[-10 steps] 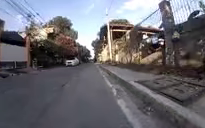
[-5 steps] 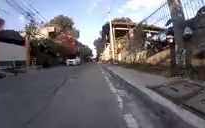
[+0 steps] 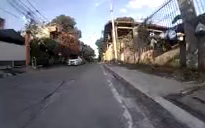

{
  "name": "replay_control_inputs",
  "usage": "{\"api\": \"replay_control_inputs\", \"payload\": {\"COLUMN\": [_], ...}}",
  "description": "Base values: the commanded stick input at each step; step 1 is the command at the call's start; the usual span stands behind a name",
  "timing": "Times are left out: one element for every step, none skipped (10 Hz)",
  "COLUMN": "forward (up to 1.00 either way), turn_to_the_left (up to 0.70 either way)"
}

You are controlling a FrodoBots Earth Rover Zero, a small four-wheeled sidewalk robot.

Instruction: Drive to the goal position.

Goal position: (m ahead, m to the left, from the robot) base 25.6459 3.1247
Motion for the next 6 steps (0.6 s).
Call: {"api": "replay_control_inputs", "payload": {"forward": [0.86,0.86,0.86,0.86,0.86,0.86], "turn_to_the_left": [0.00,0.00,0.00,0.00,0.00,0.00]}}
